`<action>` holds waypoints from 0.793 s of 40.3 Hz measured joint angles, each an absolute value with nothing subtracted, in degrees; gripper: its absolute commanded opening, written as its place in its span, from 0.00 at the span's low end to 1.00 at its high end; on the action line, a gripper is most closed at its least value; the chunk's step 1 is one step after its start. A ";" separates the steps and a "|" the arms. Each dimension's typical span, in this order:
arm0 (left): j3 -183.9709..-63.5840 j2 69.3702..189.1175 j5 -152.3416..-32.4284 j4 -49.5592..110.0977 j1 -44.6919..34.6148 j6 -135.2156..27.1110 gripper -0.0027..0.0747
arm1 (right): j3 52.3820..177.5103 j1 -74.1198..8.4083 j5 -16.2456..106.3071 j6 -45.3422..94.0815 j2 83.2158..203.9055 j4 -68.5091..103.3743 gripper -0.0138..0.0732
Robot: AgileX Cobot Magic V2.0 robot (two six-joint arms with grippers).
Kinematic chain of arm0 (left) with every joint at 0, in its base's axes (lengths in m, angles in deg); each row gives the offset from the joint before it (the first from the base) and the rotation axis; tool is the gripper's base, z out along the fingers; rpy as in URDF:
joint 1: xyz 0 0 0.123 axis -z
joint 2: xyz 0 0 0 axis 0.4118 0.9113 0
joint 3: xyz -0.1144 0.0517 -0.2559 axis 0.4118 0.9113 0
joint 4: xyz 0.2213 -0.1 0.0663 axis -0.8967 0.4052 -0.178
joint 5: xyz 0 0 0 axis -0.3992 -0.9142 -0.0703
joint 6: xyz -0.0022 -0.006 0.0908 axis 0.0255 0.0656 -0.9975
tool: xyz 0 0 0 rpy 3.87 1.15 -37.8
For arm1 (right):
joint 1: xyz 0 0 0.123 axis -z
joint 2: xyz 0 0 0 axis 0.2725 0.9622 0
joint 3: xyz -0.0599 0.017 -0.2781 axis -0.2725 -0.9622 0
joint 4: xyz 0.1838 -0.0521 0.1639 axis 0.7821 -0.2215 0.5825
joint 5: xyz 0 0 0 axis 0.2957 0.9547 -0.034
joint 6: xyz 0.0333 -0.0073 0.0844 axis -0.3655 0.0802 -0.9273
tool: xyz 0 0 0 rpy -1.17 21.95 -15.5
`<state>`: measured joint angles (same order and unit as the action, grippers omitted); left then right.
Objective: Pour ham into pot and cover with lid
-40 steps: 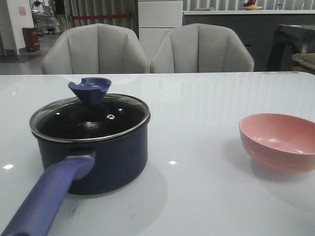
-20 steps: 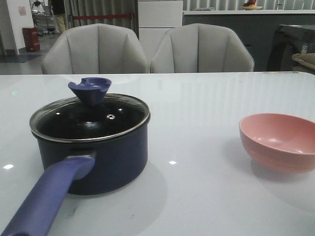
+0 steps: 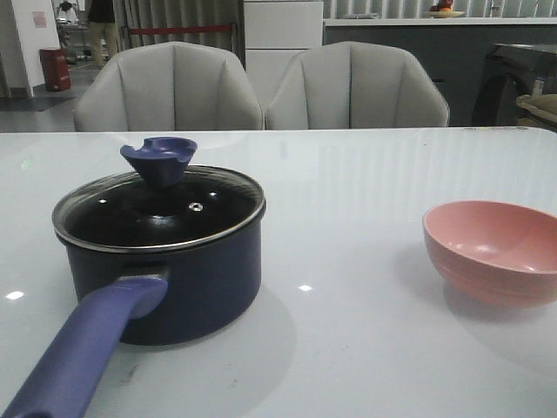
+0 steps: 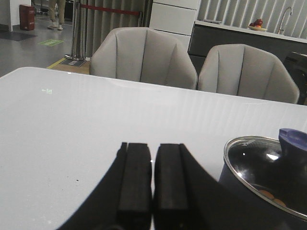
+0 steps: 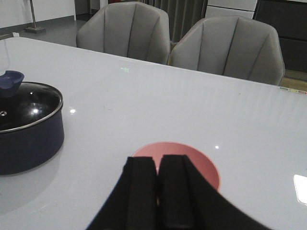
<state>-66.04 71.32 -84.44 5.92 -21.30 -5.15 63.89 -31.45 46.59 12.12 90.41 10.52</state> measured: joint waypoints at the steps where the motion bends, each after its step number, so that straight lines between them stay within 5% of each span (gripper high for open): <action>1: -66.04 71.32 -84.44 5.92 -21.30 -5.15 0.18 | 63.89 -31.45 46.59 12.12 90.41 10.52 0.32; 20: -66.04 71.32 -84.44 5.89 -21.30 -5.11 0.18 | 63.39 -31.30 46.48 12.12 90.29 9.75 0.32; 32: -66.04 71.32 -84.44 5.89 -21.30 -5.11 0.18 | 56.31 -22.23 43.30 10.54 85.46 5.94 0.32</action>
<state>-66.04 71.32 -84.44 5.89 -21.30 -5.11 56.31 -22.23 43.30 10.54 85.46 5.94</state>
